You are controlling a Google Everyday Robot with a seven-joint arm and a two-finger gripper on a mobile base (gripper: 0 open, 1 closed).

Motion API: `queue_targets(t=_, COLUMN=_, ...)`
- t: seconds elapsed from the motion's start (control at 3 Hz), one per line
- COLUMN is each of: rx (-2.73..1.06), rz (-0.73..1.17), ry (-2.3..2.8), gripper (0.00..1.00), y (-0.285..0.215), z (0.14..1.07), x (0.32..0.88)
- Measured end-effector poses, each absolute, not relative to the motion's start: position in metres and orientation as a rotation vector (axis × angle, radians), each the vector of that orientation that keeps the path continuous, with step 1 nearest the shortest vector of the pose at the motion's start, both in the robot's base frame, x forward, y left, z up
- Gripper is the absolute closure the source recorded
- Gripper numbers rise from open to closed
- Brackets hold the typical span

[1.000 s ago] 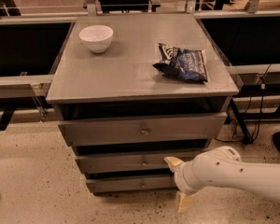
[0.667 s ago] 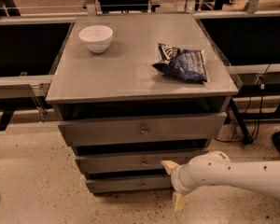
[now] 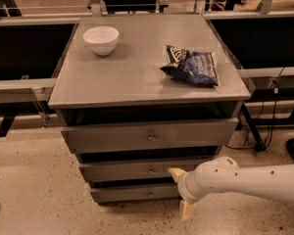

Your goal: Open middle drawer

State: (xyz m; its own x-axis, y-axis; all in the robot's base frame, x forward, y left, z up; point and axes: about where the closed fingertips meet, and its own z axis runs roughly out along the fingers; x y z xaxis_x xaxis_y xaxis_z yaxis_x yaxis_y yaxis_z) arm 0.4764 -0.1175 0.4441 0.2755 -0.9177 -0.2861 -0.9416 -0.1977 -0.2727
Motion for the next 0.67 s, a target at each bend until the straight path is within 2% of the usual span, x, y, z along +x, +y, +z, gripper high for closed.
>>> queue_targets(t=0.67, rx=-2.069, rz=-0.137, ry=1.774, gripper=0.00, y=-0.155, z=0.454, x=0.543)
